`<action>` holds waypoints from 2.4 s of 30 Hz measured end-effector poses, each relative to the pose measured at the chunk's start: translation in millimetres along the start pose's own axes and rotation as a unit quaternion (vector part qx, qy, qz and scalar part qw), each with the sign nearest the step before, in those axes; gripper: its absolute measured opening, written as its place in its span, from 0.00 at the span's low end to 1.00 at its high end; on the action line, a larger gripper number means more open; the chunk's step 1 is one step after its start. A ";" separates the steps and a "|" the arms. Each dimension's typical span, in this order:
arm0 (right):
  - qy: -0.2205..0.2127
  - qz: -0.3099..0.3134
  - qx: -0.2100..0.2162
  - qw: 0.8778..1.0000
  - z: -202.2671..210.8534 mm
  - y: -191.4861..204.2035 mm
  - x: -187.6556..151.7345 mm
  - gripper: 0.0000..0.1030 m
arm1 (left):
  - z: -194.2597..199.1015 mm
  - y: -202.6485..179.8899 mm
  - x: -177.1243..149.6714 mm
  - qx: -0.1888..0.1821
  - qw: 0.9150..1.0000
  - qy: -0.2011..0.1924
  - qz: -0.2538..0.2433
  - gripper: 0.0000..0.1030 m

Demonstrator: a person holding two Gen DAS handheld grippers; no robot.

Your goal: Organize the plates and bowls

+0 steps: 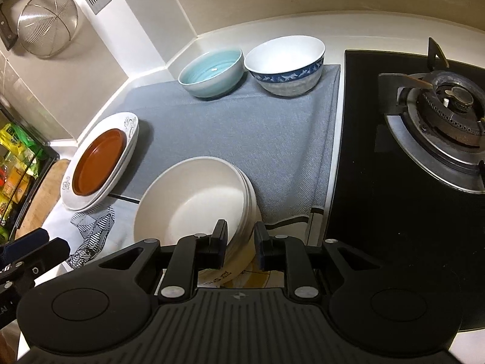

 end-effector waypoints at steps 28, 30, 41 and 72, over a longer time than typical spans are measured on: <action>-0.034 -0.026 -0.073 0.996 -2.2 -0.8 33.1 0.26 | -68.9 48.9 76.7 -0.080 0.997 -0.013 0.016 0.39; -0.045 -0.043 -0.082 0.995 3.1 -2.9 39.9 0.26 | -83.3 47.6 90.6 -0.095 0.995 -0.011 0.014 0.22; -0.070 -0.104 -0.124 0.984 34.1 -12.2 35.2 0.26 | -200.4 42.7 170.8 -0.111 0.989 0.020 0.099 0.35; -0.044 -0.062 -0.112 0.991 32.2 17.0 65.4 0.26 | -235.1 40.7 129.1 -0.058 0.976 0.144 0.154 0.17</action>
Point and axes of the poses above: each gripper's, at about its wrist camera, not at the fingertips, and z roughly against the way its jaws point, y to its left, x to its top, the point moved 10 cm from there along -z, roughly the way its jaws point, and after that the axes turned 4 degrees about y, right-handed, at the moved point
